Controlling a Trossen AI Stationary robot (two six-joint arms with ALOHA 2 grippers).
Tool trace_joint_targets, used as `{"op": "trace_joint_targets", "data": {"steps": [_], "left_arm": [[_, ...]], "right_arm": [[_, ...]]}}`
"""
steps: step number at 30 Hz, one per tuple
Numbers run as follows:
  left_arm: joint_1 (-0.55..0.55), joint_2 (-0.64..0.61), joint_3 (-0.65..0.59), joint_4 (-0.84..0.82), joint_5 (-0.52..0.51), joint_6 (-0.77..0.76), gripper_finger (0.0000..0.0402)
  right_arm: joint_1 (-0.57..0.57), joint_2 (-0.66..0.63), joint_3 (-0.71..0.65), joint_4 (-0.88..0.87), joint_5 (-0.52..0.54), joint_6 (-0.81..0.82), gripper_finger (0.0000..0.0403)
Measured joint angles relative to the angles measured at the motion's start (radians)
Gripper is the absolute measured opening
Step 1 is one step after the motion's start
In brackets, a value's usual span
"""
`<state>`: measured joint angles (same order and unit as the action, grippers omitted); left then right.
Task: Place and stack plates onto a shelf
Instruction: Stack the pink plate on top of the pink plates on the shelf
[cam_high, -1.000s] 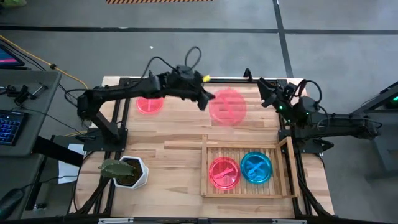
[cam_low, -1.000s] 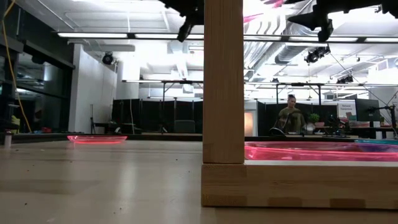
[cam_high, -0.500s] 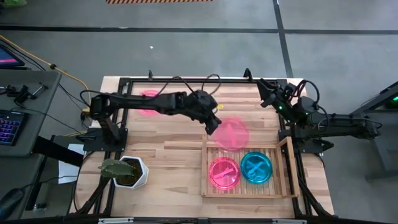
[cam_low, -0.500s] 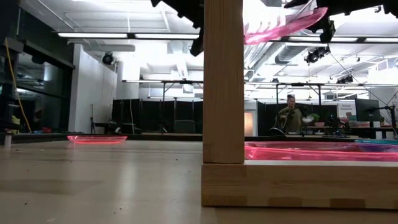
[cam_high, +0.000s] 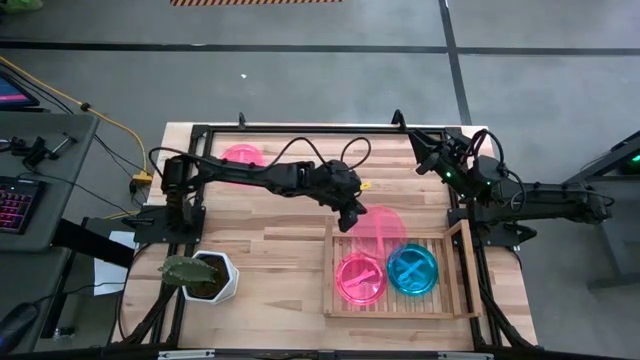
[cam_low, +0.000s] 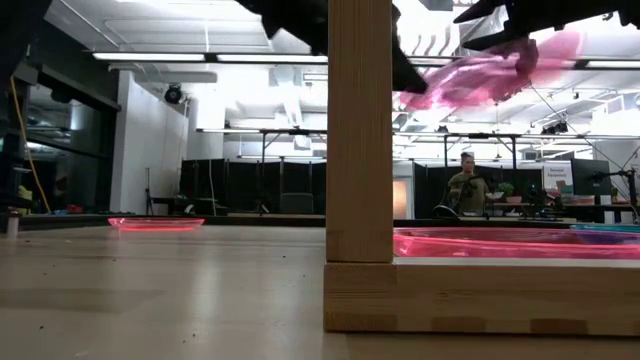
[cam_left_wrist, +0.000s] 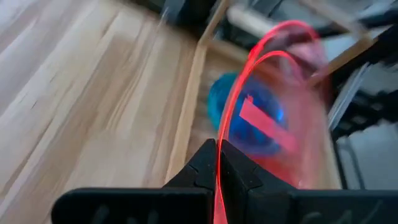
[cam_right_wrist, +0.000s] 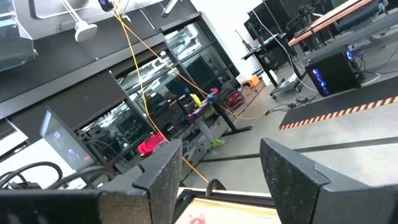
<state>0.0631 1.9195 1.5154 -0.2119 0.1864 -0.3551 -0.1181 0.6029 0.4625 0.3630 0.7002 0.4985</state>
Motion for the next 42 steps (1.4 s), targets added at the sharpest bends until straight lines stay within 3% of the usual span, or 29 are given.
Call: {"op": "trace_joint_targets", "data": {"steps": [7, 19, 35, 42], "left_arm": [[-0.007, 0.064, 0.001, 0.100, 0.072, 0.008, 0.0000], [-0.094, 0.163, 0.001, 0.177, 0.072, 0.260, 0.0000], [-0.136, 0.167, 0.002, 0.128, 0.071, 0.686, 0.0000], [-0.150, 0.166, 0.002, 0.121, 0.072, 0.702, 0.0002]], "right_arm": [[0.000, 0.000, 0.000, -0.008, 0.000, 0.002, 0.0201], [0.000, 0.000, 0.000, -0.031, 0.004, 0.003, 0.0201], [0.000, 0.000, 0.000, -0.098, 0.015, 0.045, 0.0201], [0.000, 0.000, 0.000, -0.098, 0.015, 0.048, 0.0201]]}}
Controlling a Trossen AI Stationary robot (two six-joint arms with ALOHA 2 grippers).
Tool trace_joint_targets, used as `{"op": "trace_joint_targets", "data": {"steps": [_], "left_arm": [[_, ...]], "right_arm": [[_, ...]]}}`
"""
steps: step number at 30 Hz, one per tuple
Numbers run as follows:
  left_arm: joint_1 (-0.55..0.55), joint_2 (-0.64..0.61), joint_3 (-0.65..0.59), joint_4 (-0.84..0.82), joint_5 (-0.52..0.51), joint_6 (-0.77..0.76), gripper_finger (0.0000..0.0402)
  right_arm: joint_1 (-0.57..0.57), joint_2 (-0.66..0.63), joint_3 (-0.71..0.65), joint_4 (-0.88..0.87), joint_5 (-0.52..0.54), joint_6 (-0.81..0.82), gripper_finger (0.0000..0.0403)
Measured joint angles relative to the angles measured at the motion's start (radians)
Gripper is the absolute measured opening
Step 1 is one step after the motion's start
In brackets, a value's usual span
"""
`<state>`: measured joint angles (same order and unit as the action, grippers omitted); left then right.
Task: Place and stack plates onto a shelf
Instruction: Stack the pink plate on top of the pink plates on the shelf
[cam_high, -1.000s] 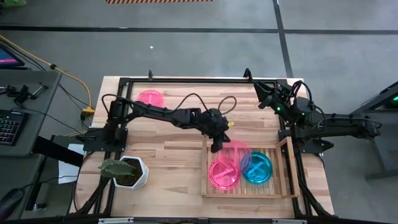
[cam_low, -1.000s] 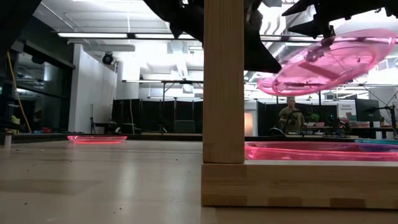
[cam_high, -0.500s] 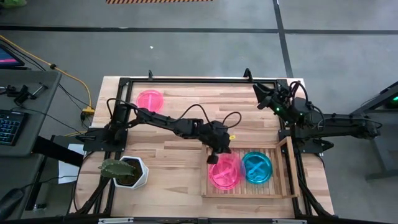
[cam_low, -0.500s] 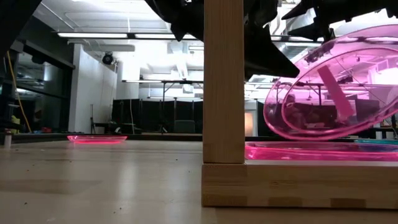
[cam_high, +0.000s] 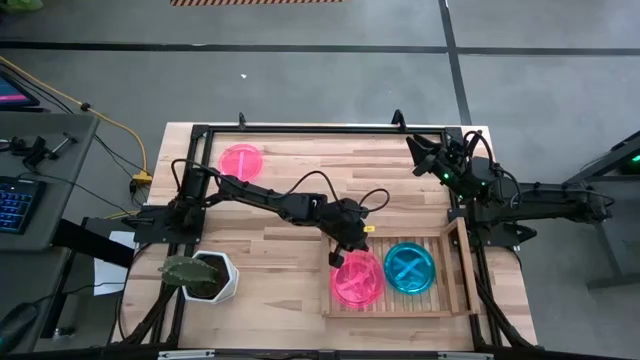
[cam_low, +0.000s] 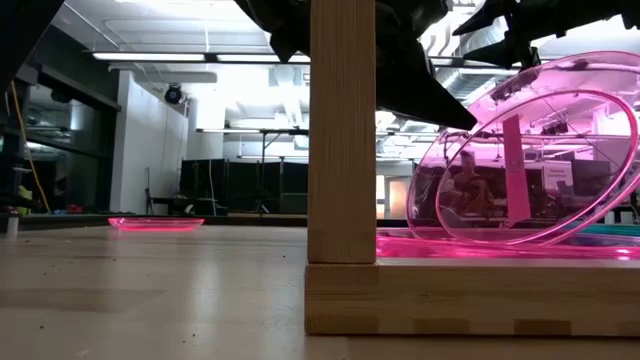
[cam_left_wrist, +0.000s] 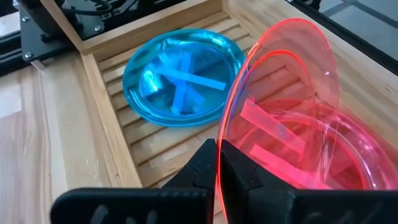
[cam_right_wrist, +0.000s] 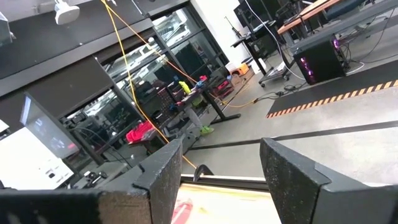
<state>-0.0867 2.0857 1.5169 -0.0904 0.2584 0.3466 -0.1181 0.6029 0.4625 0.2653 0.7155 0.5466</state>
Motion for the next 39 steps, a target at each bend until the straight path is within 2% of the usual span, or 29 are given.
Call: {"op": "trace_joint_targets", "data": {"steps": [6, 16, 22, 31, 39], "left_arm": [[-0.002, -0.001, 0.000, -0.009, 0.000, -0.004, 0.0024], [0.002, -0.025, -0.001, -0.105, -0.007, -0.048, 0.0113], [0.018, -0.053, -0.002, -0.132, 0.006, -0.092, 0.0149], [0.134, -0.214, -0.001, -0.141, 0.003, -0.205, 0.0153], [0.360, -0.488, -0.024, -0.260, 0.000, -0.333, 0.0143]], "right_arm": [[0.000, 0.000, 0.000, 0.000, 0.000, 0.006, 0.0201], [0.000, 0.000, 0.000, 0.000, 0.000, 0.003, 0.0201], [0.000, 0.000, 0.000, -0.011, 0.000, 0.003, 0.0201], [0.000, 0.000, 0.000, -0.014, 0.001, 0.026, 0.0201], [0.000, 0.000, 0.000, -0.014, 0.000, 0.040, 0.0201]]}}
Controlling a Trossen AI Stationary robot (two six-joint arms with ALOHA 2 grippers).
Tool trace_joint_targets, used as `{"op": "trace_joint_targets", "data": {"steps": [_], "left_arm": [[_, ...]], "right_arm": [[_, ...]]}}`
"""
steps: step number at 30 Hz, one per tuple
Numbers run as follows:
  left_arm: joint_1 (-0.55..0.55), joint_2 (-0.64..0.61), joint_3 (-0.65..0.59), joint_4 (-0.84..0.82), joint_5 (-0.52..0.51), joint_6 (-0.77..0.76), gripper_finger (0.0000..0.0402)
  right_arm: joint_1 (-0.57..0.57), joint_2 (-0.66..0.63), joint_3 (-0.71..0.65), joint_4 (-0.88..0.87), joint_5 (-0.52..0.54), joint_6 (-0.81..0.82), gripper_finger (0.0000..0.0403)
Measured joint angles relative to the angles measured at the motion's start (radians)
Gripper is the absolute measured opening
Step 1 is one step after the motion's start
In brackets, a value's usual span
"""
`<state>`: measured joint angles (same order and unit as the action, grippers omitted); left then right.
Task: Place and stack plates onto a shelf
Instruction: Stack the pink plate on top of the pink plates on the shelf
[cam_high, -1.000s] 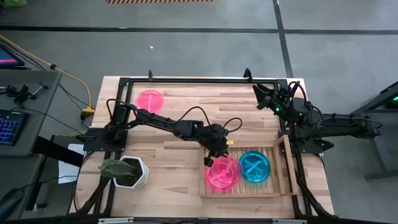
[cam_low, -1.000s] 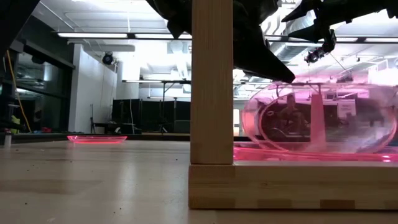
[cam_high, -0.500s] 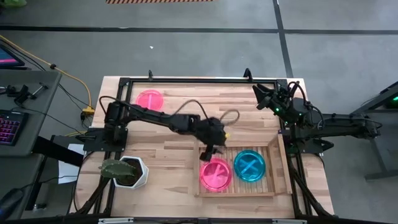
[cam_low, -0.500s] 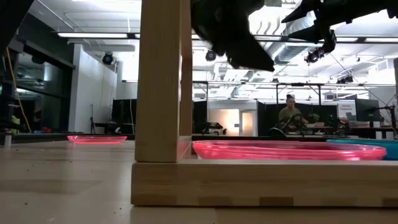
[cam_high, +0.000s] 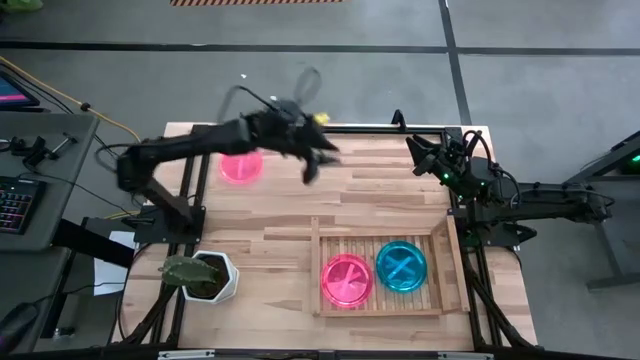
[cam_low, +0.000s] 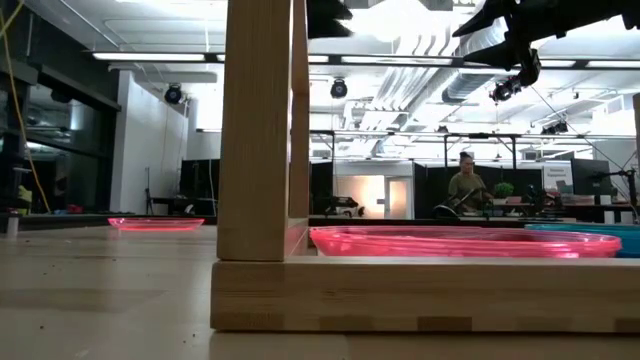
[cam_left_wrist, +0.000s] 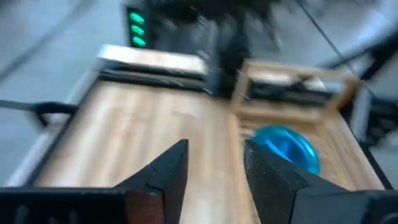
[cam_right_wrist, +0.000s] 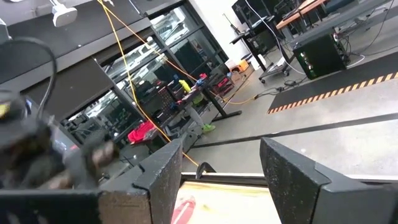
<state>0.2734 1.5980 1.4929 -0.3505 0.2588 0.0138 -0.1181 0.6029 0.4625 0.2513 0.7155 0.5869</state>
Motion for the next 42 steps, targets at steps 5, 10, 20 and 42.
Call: {"op": "trace_joint_targets", "data": {"steps": [5, 10, 20, 42], "left_arm": [[0.178, -0.196, -0.238, 0.110, -0.006, -0.123, 0.0136], [0.251, -0.366, -0.524, 0.113, -0.086, -0.228, 0.0132], [0.161, -0.286, -0.639, -0.407, -0.503, -0.243, 0.0131], [0.246, 0.063, -0.637, -0.320, -0.620, -0.177, 0.0131]], "right_arm": [[0.000, 0.000, 0.000, -0.006, 0.000, -0.002, 0.0201], [0.000, 0.000, 0.000, -0.018, 0.000, -0.002, 0.0201], [0.000, 0.000, 0.000, -0.034, 0.000, -0.001, 0.0201], [0.000, 0.000, 0.000, -0.063, 0.000, 0.015, 0.0201]]}}
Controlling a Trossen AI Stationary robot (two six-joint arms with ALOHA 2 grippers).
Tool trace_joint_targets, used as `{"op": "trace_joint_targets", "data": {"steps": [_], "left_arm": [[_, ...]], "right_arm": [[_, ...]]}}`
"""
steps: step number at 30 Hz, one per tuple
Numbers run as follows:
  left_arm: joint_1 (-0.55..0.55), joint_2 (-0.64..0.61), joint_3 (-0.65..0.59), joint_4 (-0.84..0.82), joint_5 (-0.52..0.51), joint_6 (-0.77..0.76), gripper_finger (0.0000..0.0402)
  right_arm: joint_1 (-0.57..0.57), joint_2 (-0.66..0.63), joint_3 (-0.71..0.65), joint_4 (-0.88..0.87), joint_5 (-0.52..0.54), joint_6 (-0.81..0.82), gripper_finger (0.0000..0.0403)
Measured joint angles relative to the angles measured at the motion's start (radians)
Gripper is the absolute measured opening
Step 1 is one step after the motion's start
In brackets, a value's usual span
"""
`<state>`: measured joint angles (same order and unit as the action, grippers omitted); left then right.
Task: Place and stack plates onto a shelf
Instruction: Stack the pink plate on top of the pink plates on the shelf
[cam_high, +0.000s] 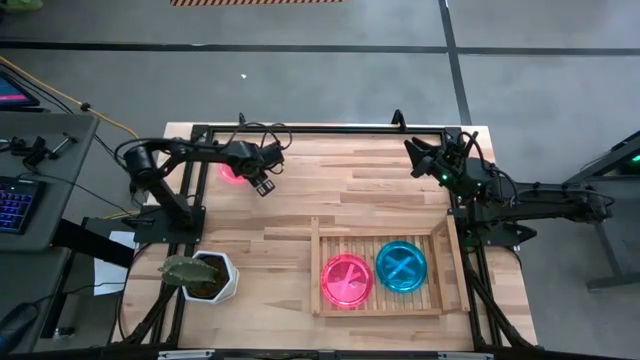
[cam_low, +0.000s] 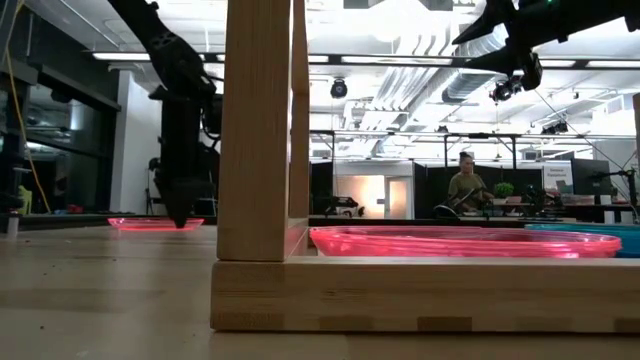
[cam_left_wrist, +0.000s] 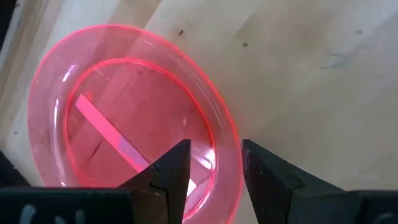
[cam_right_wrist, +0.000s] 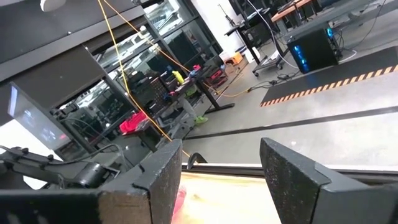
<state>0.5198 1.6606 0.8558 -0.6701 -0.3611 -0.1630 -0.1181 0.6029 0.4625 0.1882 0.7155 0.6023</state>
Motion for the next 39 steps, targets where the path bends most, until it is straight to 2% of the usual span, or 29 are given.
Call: {"op": "trace_joint_targets", "data": {"steps": [11, 14, 19, 26, 32, 39], "left_arm": [[0.026, 0.029, 0.004, 0.019, 0.007, 0.042, 0.0127], [0.026, 0.025, 0.002, 0.026, 0.017, 0.069, 0.0099], [0.029, 0.007, -0.001, 0.042, 0.021, 0.112, 0.0012], [0.030, -0.092, 0.011, 0.021, 0.040, 0.115, 0.0002], [-0.001, -0.227, 0.110, -0.030, 0.073, 0.123, 0.0001], [-0.097, -0.261, 0.368, -0.068, 0.090, 0.205, 0.0000]], "right_arm": [[0.000, 0.000, 0.000, -0.027, 0.000, 0.028, 0.0201], [0.000, 0.000, 0.000, -0.027, 0.000, 0.028, 0.0201], [0.000, 0.000, 0.000, -0.027, 0.000, 0.027, 0.0201], [0.000, 0.000, 0.000, -0.034, 0.000, 0.027, 0.0201], [0.000, 0.000, 0.000, -0.034, 0.000, 0.027, 0.0201], [0.000, 0.000, 0.000, -0.034, -0.001, 0.029, 0.0201]]}}
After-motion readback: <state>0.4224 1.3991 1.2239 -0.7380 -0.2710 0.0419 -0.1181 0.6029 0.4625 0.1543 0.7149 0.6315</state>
